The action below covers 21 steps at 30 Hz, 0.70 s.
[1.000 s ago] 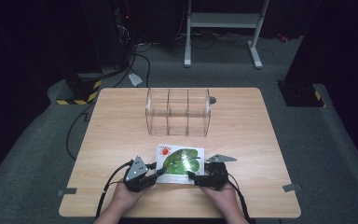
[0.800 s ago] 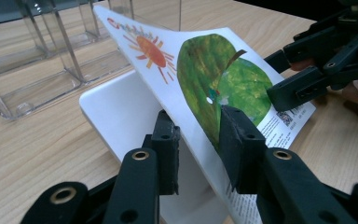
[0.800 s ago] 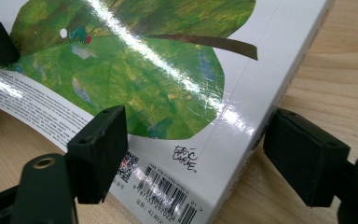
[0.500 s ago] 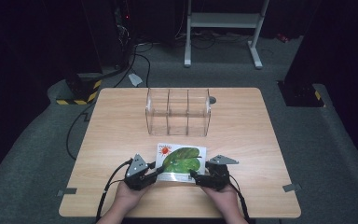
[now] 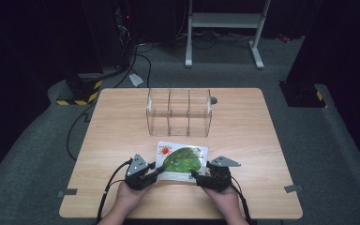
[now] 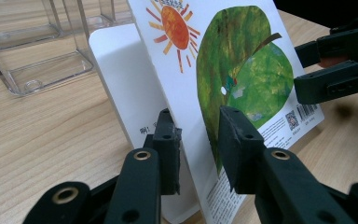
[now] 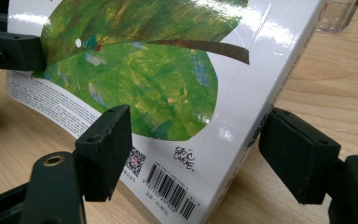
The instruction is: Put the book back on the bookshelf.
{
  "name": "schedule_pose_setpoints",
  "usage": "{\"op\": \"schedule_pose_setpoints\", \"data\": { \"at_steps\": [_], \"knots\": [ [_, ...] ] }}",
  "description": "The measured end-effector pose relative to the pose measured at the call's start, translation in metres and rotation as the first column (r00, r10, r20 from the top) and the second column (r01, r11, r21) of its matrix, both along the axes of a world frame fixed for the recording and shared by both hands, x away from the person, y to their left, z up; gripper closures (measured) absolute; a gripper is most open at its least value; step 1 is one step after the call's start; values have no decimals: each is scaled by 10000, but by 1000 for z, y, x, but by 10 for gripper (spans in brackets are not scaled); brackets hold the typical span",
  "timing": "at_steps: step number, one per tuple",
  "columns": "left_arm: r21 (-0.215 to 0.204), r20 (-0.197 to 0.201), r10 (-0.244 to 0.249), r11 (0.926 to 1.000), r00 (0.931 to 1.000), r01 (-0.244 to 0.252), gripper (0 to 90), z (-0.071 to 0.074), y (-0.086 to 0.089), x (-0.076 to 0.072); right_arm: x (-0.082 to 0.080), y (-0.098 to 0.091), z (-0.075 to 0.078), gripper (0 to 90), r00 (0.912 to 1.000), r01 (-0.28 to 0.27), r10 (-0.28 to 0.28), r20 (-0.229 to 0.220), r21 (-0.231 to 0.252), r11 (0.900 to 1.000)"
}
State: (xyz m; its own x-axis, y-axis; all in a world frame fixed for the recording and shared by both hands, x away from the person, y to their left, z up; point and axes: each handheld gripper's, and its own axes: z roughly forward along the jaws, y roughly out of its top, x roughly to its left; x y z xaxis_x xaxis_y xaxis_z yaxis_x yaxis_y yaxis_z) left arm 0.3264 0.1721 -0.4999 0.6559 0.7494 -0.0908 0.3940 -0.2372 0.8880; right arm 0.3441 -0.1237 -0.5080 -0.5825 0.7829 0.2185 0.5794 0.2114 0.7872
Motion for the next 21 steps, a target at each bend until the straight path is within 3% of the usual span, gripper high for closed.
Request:
{"op": "schedule_pose_setpoints", "data": {
  "at_steps": [6,21],
  "knots": [
    [33,86,101,9999,9999,-101,691,0,-1,0,-1,-1,1,258,10000,-30,29,42,76,10000],
    [351,457,259,9990,9986,-275,695,-1,-3,-2,-7,-2,8,271,9975,62,-68,698,81,9999]
  ]
}}
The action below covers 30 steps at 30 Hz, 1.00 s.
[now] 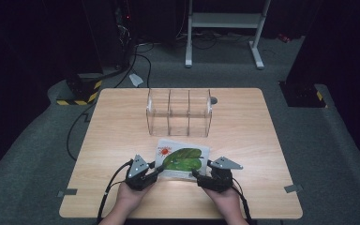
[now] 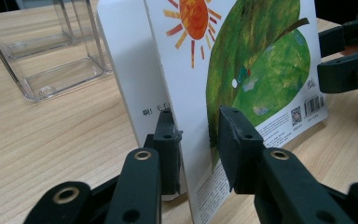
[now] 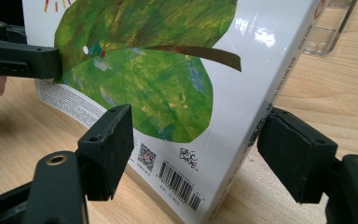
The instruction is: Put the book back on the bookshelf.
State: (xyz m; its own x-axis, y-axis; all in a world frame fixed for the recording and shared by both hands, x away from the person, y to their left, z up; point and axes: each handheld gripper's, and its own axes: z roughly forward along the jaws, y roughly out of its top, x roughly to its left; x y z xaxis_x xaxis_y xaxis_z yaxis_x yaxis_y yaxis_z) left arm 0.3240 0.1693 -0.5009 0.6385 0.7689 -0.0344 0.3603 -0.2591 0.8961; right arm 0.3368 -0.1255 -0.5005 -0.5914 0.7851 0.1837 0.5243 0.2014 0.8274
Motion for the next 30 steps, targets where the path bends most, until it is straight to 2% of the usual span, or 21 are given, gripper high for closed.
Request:
{"op": "schedule_pose_setpoints", "data": {
  "at_steps": [6,11,16,22,27,28,29,30],
  "knots": [
    [360,-39,9,9994,10000,-8,709,-5,-2,1,-2,0,4,271,9993,133,-136,341,74,9999],
    [440,27,40,9990,10000,-42,708,-6,-4,1,-3,0,5,270,9990,167,-167,414,5,9999],
    [580,221,119,9982,9997,-131,699,-8,-5,4,-3,-1,7,278,9969,122,-127,780,73,9999],
    [666,207,280,9974,9994,-294,688,-11,-6,10,-2,0,8,284,9944,54,-59,1051,51,10000],
    [1043,317,328,9939,9990,-360,676,-14,-9,13,-2,-1,8,289,9941,80,-83,1086,31,10000],
    [1275,264,321,9912,9991,-352,674,-16,-11,13,-2,-1,8,289,9932,43,-37,1168,-48,10000],
    [1275,264,321,9912,9991,-352,673,-16,-11,13,-2,-1,8,289,9932,43,-37,1168,-48,10000],
    [1379,369,291,9899,9989,-339,671,-17,-12,12,-3,-1,7,297,9923,23,-19,1239,-33,10000]
  ]
}}
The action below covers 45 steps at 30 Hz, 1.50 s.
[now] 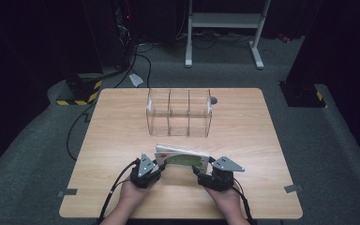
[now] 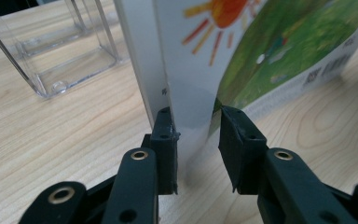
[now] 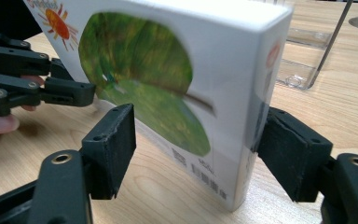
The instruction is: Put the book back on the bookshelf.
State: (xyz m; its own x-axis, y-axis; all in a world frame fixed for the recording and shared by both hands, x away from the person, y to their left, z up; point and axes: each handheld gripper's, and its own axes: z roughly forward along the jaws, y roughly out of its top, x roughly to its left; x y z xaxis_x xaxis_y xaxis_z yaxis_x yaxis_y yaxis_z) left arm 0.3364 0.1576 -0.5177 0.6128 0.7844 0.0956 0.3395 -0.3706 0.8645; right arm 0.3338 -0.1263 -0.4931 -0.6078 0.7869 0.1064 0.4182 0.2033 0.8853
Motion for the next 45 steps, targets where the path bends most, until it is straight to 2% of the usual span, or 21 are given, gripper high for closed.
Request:
{"op": "schedule_pose_setpoints", "data": {
  "at_steps": [10,13,14,18,21,22,24,27,31,32,33,35,38,39,40,41,42,43,44,45],
  "knots": [
    [-19,-24,-74,10000,10000,74,652,0,2,0,-1,-2,-2,306,9999,5,-6,102,111,9999],
    [-121,-249,-127,9998,9996,124,646,1,3,-1,-1,-5,-2,314,10000,-64,63,62,228,9997],
    [-105,-207,-110,9999,9997,108,642,2,4,-1,-2,-5,-2,315,10000,-69,68,47,283,9996],
    [-271,-442,-99,9996,9990,87,571,4,8,-2,-3,-7,-2,316,10000,-78,76,50,256,9996],
    [-371,-493,20,9993,9988,-38,515,5,11,-3,-3,-9,-2,315,9999,-98,96,54,289,9995],
    [-535,-579,169,9984,9982,-200,496,6,16,-5,-3,-11,-1,314,9999,-146,145,34,346,9993],
    [-470,-603,327,9983,9976,-355,472,6,22,-7,-1,-13,0,309,9997,-244,244,20,358,9991],
    [-568,-706,526,9968,9961,-567,456,7,30,-9,2,-14,0,303,9994,-352,354,-54,353,9988],
    [-755,-788,949,9920,9924,-1009,447,8,49,-10,11,-14,1,275,9987,-489,494,-98,405,9980],
    [-760,-844,1162,9895,9896,-1227,446,9,59,-10,16,-10,2,241,9983,-538,545,-189,355,9979],
    [-760,-844,1162,9895,9896,-1227,445,9,59,-10,16,-10,2,241,9983,-538,545,-189,355,9979],
    [-681,-825,1463,9860,9858,-1521,443,9,66,-10,19,-6,3,218,9978,-654,656,-87,187,9977],
    [-287,-1103,2068,9770,9721,-2111,435,5,80,-9,23,-1,7,205,9964,-838,838,99,51,9965],
    [-287,-1103,2068,9770,9721,-2111,435,5,80,-9,24,-1,8,206,9959,-893,892,133,79,9960],
    [79,-1549,2534,9668,9549,-2553,435,-1,87,-7,24,0,9,210,9955,-919,917,258,75,9957],
    [189,-1676,2693,9627,9484,-2700,432,-5,88,-6,25,1,10,215,9951,-941,937,301,130,9955],
    [304,-1730,2791,9601,9446,-2781,427,-6,90,-6,25,2,11,226,9947,-954,949,398,108,9954],
    [304,-1730,2791,9601,9446,-2781,421,-6,90,-6,25,2,11,226,9947,-954,949,398,108,9954],
    [511,-1816,2985,9544,9370,-2941,411,-8,92,-5,26,3,13,258,9936,-998,988,553,149,9949],
    [511,-1816,2985,9544,9370,-2941,404,-8,92,-5,26,4,13,274,9932,-1030,1017,573,205,9945]
  ]
}}
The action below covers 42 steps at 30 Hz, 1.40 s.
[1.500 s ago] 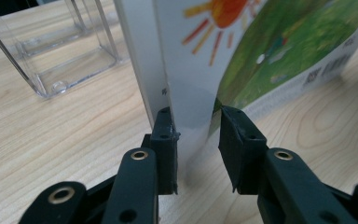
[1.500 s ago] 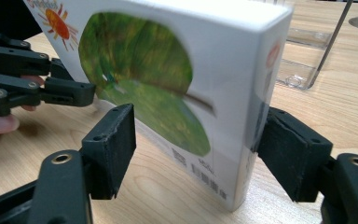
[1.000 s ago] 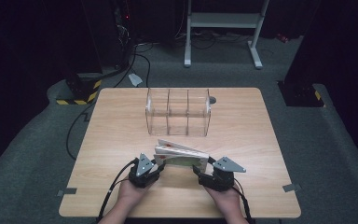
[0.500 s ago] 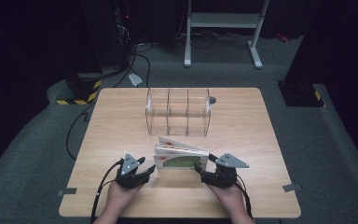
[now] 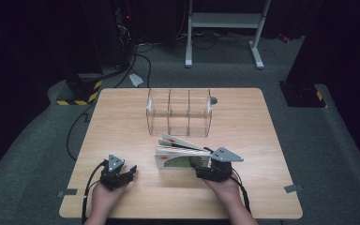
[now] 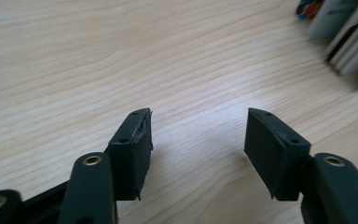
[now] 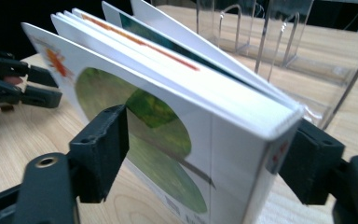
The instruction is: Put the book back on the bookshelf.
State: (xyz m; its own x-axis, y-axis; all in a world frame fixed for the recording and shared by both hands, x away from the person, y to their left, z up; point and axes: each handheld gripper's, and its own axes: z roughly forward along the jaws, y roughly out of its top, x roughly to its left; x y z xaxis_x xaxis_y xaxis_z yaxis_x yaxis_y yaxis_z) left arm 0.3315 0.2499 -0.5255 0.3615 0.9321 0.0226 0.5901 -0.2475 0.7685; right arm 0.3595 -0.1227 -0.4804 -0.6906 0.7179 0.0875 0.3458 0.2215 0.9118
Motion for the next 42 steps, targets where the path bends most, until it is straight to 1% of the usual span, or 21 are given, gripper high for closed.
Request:
{"op": "schedule_pose_setpoints", "data": {
  "at_steps": [2,4,6,8,9,14,15,16,17,19,21,22,25,26,27,33,34,36,39,40,42],
  "knots": [
    [-175,-96,158,9997,9998,-160,395,-1,2,1,0,1,0,303,9999,-40,39,93,27,10000],
    [-124,-176,179,9998,9997,-181,388,-2,2,2,0,1,0,319,9999,-76,76,108,32,10000],
    [-107,-264,164,9998,9995,-167,367,-2,2,1,-1,2,0,352,9996,-71,72,269,-42,10000],
    [-112,-284,175,9998,9994,-178,366,-2,2,1,-1,1,0,372,9996,-124,125,253,-28,9999],
    [-114,-283,176,9998,9994,-179,362,-2,1,1,-2,0,-1,414,9991,-214,217,365,-80,9997],
    [-116,-291,148,9998,9995,-151,353,-2,1,1,-6,1,-1,471,9978,-373,379,541,-134,9992],
    [-46,-348,148,9999,9993,-149,352,-2,2,2,-8,0,-1,522,9969,-467,475,627,-129,9988],
    [-46,-348,148,9999,9993,-149,349,-2,2,2,-8,0,-1,522,9969,-467,475,627,-129,9988],
    [65,-352,365,9993,9987,-363,340,-1,3,3,-11,0,-2,574,9952,-690,695,691,-96,9976],
    [107,-373,390,9992,9985,-386,336,-1,5,4,-12,1,-2,595,9941,-786,797,733,-174,9968],
    [69,-462,413,9991,9981,-411,334,0,8,7,-17,3,-1,669,9903,-1048,1076,883,-360,9938],
    [69,-462,413,9991,9981,-411,335,0,8,7,-17,3,-1,669,9903,-1048,1076,883,-360,9938],
    [119,-477,528,9986,9975,-523,328,1,7,10,-21,4,-1,723,9875,-1196,1234,977,-440,9918],
    [137,-386,505,9987,9980,-500,328,2,6,11,-24,5,-1,737,9872,-1184,1236,1006,-556,9914],
    [156,-321,468,9988,9984,-463,330,4,5,11,-27,5,0,740,9865,-1128,1194,1123,-634,9916],
    [274,-188,318,9991,9993,-313,333,4,-1,18,-33,-1,0,742,9897,-841,909,1110,-642,9944],
    [130,-183,393,9992,9991,-391,335,3,-1,21,-36,-6,0,742,9914,-573,642,1144,-628,9964],
    [183,-161,425,9989,9990,-422,335,2,-1,22,-38,-10,0,742,9927,-347,414,1134,-602,9976],
    [158,-310,488,9987,9983,-483,333,-1,-1,27,-40,-20,0,742,9945,34,17,1051,-485,9988],
    [18,-327,588,9983,9977,-588,337,-1,0,29,-41,-23,0,742,9949,148,-102,1004,-446,9989],
    [59,-333,668,9978,9972,-666,336,-1,0,30,-42,-26,0,742,9950,231,-188,981,-433,9988]
  ]
}}
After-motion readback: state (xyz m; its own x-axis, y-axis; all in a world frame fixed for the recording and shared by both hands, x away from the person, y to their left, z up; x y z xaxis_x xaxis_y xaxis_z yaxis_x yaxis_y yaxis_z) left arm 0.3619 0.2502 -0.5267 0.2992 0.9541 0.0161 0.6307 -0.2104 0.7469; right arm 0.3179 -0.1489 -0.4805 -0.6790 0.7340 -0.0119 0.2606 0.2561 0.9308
